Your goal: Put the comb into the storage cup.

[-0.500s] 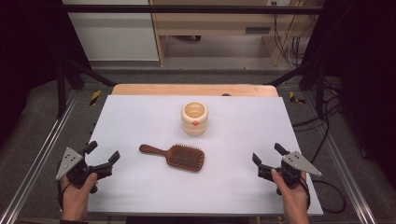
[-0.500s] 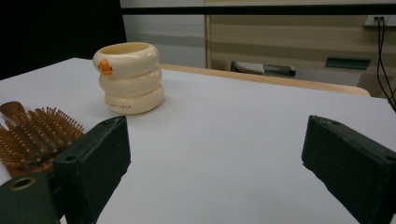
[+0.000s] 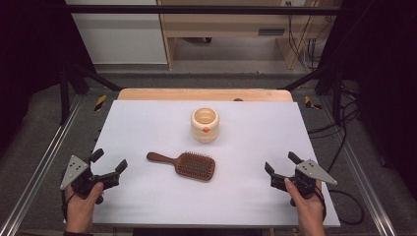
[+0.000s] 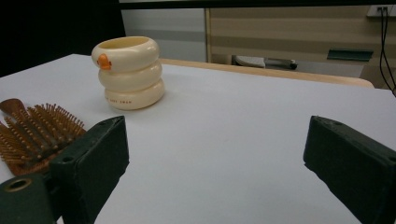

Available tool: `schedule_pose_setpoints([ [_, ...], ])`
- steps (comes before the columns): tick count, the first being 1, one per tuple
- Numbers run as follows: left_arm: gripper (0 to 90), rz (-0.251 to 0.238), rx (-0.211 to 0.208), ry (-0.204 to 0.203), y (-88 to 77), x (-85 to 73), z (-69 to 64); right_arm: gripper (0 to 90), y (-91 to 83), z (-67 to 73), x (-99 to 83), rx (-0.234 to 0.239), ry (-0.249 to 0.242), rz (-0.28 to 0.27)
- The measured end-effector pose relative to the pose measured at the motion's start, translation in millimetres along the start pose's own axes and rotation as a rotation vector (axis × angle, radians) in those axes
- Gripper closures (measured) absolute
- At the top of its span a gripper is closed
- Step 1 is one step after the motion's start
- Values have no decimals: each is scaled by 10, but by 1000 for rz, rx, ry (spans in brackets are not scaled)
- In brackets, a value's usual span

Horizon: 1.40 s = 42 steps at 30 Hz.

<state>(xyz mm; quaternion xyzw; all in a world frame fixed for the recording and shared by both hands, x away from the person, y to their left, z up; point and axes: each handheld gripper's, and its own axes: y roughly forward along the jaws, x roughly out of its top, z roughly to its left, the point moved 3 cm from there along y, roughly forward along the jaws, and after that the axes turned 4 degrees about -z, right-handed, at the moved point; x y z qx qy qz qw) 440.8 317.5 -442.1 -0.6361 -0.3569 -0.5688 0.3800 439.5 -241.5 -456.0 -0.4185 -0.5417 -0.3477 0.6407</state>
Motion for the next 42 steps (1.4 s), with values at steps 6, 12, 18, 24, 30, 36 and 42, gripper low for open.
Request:
schedule_pose_setpoints([
  [6, 32, 9, -3, 6, 9, -6, -14, 63, 9, 15, -5, 2, 6, 10],
  [12, 43, 24, -7, 14, 28, -15, -35, 63, 19, 14, -15, 1, 3, 19],
  [18, 40, 28, -9, 13, 33, -17, -47, 63, 24, 26, -18, 4, 4, 22],
  [24, 43, 34, -17, 14, 48, -19, -82, 66, 34, 44, -24, 9, 3, 29],
  [30, 48, 46, -33, 22, 66, -20, -137, 70, 44, 77, -23, 15, 5, 34],
  [36, 58, 61, -47, 29, 81, -23, -191, 70, 65, 138, -25, 36, -9, 38],
  [42, 86, 77, -59, 33, 100, -28, -241, 68, 81, 172, -33, 49, -15, 49],
])
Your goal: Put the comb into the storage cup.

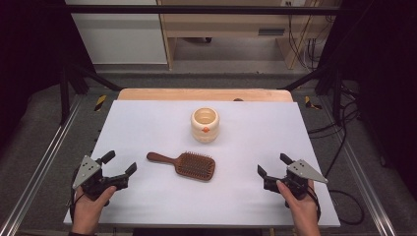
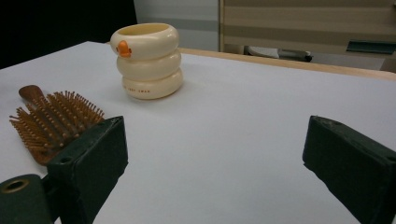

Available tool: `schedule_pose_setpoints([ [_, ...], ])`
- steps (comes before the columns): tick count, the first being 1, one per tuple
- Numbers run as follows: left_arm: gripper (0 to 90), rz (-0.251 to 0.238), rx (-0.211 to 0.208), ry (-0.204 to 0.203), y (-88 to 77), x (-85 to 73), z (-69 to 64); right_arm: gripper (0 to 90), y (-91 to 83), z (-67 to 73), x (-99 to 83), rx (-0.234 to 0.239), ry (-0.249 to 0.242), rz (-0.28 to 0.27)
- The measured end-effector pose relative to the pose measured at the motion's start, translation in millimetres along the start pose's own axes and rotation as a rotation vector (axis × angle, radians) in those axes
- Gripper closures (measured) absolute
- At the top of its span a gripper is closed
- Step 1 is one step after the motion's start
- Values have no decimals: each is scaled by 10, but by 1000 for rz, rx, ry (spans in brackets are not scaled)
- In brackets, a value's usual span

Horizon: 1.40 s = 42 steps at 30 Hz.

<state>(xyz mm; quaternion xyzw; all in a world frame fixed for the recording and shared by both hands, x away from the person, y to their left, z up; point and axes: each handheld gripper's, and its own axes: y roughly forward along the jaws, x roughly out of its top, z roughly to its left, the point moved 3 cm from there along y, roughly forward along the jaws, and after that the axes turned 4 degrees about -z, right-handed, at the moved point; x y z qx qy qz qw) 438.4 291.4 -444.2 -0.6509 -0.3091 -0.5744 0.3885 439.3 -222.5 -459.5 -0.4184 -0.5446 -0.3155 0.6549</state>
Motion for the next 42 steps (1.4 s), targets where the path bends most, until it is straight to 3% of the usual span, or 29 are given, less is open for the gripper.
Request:
schedule_pose_setpoints([
  [19, 179, 40, -31, 0, 79, -22, -129, 68, 38, 51, -16, 21, -6, 16],
  [30, 466, 66, -62, -2, 240, 1, -164, 70, 59, 71, -24, 29, -7, 22],
  [39, 737, 156, -112, 14, 537, 6, -234, 70, 75, 106, -29, 48, -20, 31],
  [42, 779, 184, -129, 34, 631, 10, -271, 70, 78, 111, -28, 52, -21, 31],
])
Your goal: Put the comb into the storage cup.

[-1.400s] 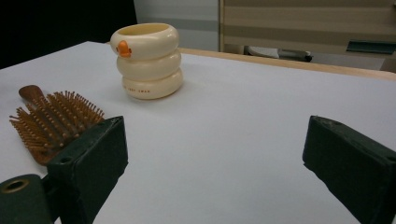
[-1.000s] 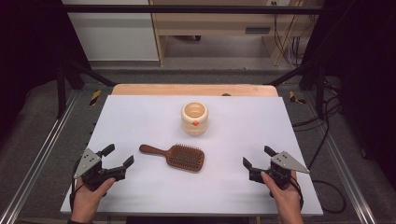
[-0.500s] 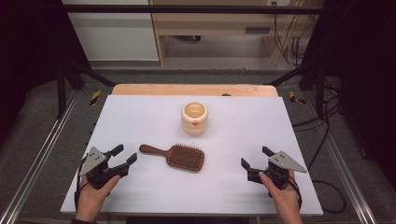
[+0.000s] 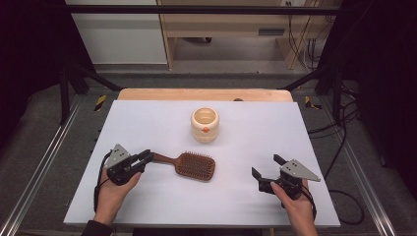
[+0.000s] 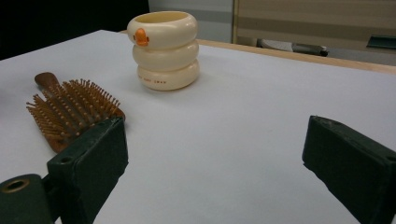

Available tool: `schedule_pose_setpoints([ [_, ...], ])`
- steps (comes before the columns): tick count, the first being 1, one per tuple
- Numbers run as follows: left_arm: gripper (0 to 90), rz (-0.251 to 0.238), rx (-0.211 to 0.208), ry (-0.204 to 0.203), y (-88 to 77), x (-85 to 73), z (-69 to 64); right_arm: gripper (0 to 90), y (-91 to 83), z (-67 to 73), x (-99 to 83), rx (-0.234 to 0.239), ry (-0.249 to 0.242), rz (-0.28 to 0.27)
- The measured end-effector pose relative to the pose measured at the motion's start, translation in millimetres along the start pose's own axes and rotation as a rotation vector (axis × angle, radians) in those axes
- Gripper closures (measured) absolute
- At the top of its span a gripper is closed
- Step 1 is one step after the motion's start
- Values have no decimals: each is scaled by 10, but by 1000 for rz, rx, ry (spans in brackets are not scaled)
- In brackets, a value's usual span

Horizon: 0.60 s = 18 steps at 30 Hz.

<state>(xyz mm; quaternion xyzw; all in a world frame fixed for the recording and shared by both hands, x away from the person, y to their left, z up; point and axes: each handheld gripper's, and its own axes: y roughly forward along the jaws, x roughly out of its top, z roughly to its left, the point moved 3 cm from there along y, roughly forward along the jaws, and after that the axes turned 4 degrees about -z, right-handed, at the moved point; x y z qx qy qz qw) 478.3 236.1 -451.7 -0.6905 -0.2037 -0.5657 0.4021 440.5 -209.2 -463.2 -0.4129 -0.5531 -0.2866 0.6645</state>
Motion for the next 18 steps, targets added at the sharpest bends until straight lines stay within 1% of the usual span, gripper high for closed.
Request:
schedule_pose_setpoints([
  [2, 819, 13, -12, 3, 52, 12, -9, 70, 5, 0, -2, 3, -2, 1],
  [6, 891, 57, -41, 18, 181, 39, -40, 71, 9, 4, -2, 8, -3, 1],
  [10, 899, 108, -52, 50, 328, 72, -87, 71, 12, 10, 2, 14, 1, -1],
  [13, 899, 148, -51, 67, 443, 89, -101, 71, 19, 19, 3, 19, 2, 0],
  [14, 899, 160, -48, 68, 479, 91, -98, 71, 21, 24, 3, 21, 2, 2],
  [17, 900, 186, -46, 49, 573, 86, -74, 71, 27, 30, 1, 24, 0, 1],
  [18, 900, 195, -45, 49, 607, 83, -64, 71, 27, 28, -2, 23, -2, 2],
])
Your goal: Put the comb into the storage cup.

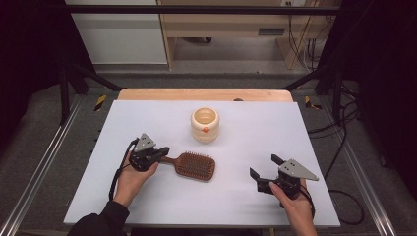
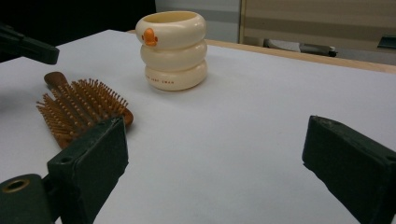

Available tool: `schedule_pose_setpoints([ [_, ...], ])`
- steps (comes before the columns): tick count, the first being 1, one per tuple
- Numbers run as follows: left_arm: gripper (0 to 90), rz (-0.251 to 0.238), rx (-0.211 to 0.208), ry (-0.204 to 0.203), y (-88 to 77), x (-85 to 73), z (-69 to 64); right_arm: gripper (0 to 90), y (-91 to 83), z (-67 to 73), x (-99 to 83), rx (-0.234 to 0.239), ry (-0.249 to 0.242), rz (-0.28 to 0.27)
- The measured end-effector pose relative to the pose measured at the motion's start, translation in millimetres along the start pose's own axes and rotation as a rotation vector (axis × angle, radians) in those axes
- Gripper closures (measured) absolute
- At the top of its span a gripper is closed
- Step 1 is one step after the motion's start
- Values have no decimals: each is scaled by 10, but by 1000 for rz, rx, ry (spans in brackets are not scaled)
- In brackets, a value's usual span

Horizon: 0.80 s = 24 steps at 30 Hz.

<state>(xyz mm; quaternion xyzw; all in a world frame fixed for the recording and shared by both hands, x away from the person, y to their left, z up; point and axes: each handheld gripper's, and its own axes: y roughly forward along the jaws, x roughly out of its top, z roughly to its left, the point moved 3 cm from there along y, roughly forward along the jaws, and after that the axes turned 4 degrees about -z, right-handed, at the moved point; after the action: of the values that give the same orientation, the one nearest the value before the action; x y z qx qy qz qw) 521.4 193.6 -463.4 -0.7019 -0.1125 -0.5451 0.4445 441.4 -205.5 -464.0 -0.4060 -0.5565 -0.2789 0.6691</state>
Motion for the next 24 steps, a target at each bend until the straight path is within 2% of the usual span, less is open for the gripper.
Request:
schedule_pose_setpoints([
  [4, 900, 20, -19, -14, 96, 1, 22, 71, -1, -28, -9, -5, 13, -2],
  [5, 900, 35, -15, -4, 131, -3, 27, 71, -1, -35, -13, -5, 16, -1],
  [12, 900, 98, -10, -4, 290, -84, 84, 71, -15, -58, -26, -7, 24, -1],
  [16, 900, 126, -12, -1, 319, -121, 93, 71, -15, -57, -17, -4, 28, -4],
  [20, 900, 157, -14, 21, 331, -150, 74, 71, -8, -47, -14, -3, 25, -4],
  [24, 900, 163, -10, 27, 300, -151, 58, 71, -16, -47, -13, -6, 29, -4],
])
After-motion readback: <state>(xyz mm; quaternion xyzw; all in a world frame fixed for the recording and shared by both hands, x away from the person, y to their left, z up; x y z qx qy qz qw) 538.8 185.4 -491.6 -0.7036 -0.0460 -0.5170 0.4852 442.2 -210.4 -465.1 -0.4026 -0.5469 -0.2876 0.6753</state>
